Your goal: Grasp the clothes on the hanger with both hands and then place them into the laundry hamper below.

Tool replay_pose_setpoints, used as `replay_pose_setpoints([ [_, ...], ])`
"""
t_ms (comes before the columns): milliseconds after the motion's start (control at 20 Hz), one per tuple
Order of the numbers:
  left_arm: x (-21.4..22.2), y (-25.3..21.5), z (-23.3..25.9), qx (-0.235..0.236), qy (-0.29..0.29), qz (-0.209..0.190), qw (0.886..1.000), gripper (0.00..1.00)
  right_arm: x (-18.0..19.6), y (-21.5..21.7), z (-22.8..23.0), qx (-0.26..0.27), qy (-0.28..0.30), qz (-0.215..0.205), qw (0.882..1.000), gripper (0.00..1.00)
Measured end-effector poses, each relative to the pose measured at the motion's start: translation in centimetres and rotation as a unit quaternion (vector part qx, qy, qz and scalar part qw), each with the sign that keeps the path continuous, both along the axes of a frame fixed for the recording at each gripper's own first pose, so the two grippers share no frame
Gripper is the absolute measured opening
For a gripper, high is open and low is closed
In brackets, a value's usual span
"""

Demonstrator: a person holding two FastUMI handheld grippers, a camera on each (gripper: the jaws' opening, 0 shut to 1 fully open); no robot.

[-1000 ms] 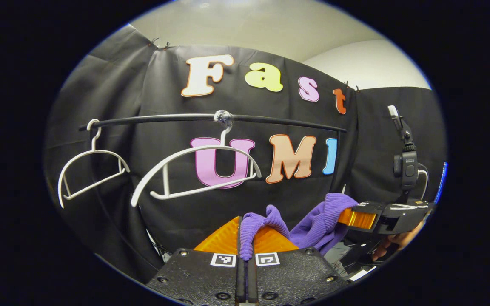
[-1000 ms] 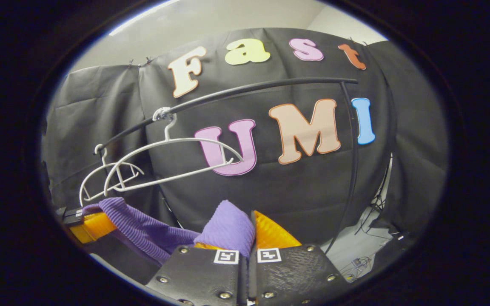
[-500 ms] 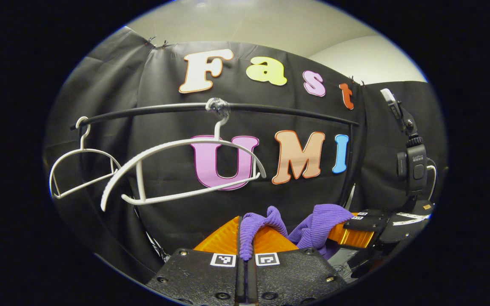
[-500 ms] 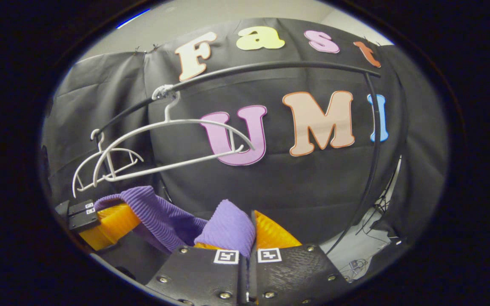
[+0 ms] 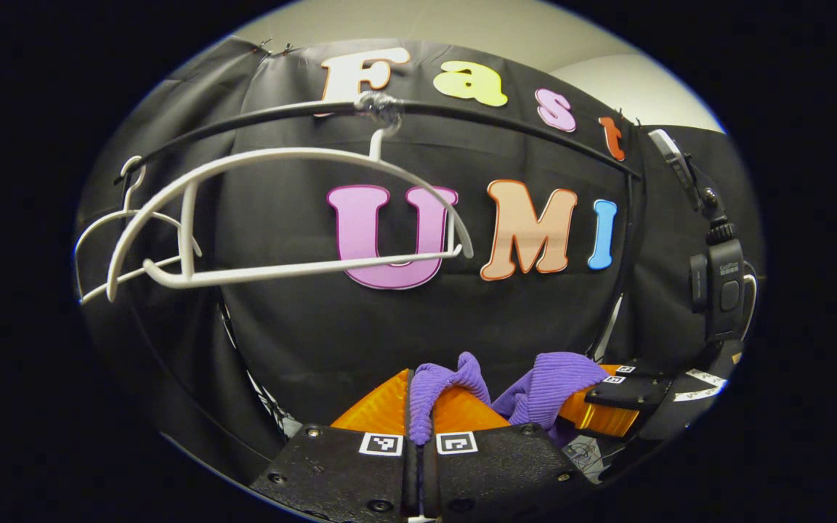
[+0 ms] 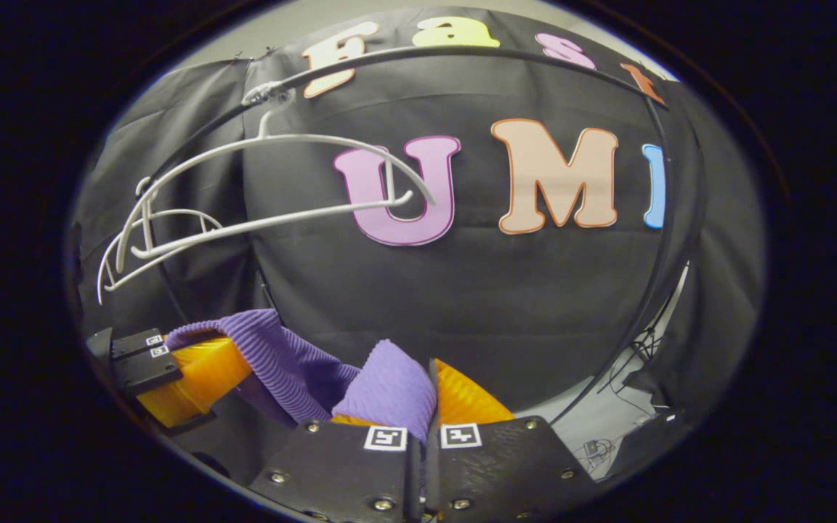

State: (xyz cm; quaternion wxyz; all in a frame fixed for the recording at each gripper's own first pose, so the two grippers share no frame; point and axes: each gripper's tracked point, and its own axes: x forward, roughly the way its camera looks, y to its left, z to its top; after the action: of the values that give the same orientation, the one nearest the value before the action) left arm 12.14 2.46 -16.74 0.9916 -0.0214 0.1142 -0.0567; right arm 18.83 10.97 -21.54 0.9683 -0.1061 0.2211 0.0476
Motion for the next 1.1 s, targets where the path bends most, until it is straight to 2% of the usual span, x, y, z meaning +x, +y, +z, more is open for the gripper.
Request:
replay_pose_setpoints([
  [150, 1.2, 0.3, -1.8, 0.01, 0.009, 0.003, 1.0, 0.03, 1.0, -0.5, -1.9, -0.004, 0.02, -0.002, 1.0, 0.07],
  [200, 1.7, 0.3, -2.3, 0.012, 0.012, 0.003, 1.0, 0.03, 1.3, -0.7, -2.4, -0.007, 0.025, -0.003, 1.0, 0.03],
  [500, 3.8, 0.7, -5.5, 0.024, 0.038, 0.012, 0.999, 0.03, 2.7, -1.7, -6.1, -0.006, 0.061, -0.014, 0.998, 0.03],
  [550, 4.3, 0.7, -6.4, 0.029, 0.045, 0.012, 0.999, 0.03, 2.8, -2.0, -6.8, -0.006, 0.069, -0.018, 0.997, 0.0],
  [600, 4.7, 0.6, -7.2, 0.031, 0.05, 0.011, 0.998, 0.03, 3.1, -2.2, -7.4, -0.003, 0.076, -0.023, 0.997, 0.03],
  [1100, 7.2, 0.5, -14.8, 0.023, 0.131, 0.027, 0.991, 0.04, 5.3, -4.9, -14.3, -0.005, 0.136, -0.048, 0.989, 0.04],
])
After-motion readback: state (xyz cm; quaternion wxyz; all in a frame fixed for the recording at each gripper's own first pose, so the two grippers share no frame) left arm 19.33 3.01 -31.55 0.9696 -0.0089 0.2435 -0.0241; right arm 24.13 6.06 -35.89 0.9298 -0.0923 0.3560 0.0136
